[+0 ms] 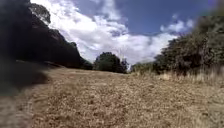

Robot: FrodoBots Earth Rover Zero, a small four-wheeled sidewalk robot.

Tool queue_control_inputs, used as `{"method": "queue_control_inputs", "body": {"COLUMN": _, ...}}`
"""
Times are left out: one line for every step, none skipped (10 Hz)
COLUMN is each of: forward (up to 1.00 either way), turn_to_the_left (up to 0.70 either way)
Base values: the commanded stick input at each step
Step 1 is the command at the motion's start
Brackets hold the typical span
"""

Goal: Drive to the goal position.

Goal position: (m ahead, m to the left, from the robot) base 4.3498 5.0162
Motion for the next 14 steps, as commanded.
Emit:
{"method": "queue_control_inputs", "body": {"forward": 0.7, "turn_to_the_left": -0.35}}
{"method": "queue_control_inputs", "body": {"forward": 0.7, "turn_to_the_left": -0.35}}
{"method": "queue_control_inputs", "body": {"forward": 0.7, "turn_to_the_left": -0.35}}
{"method": "queue_control_inputs", "body": {"forward": 0.7, "turn_to_the_left": -0.35}}
{"method": "queue_control_inputs", "body": {"forward": 0.7, "turn_to_the_left": -0.35}}
{"method": "queue_control_inputs", "body": {"forward": 0.7, "turn_to_the_left": 0.0}}
{"method": "queue_control_inputs", "body": {"forward": 0.7, "turn_to_the_left": 0.0}}
{"method": "queue_control_inputs", "body": {"forward": 0.7, "turn_to_the_left": 0.0}}
{"method": "queue_control_inputs", "body": {"forward": 0.7, "turn_to_the_left": 0.0}}
{"method": "queue_control_inputs", "body": {"forward": 0.7, "turn_to_the_left": 0.0}}
{"method": "queue_control_inputs", "body": {"forward": 0.7, "turn_to_the_left": 0.0}}
{"method": "queue_control_inputs", "body": {"forward": 0.7, "turn_to_the_left": 0.0}}
{"method": "queue_control_inputs", "body": {"forward": 0.7, "turn_to_the_left": 0.0}}
{"method": "queue_control_inputs", "body": {"forward": 0.7, "turn_to_the_left": 0.0}}
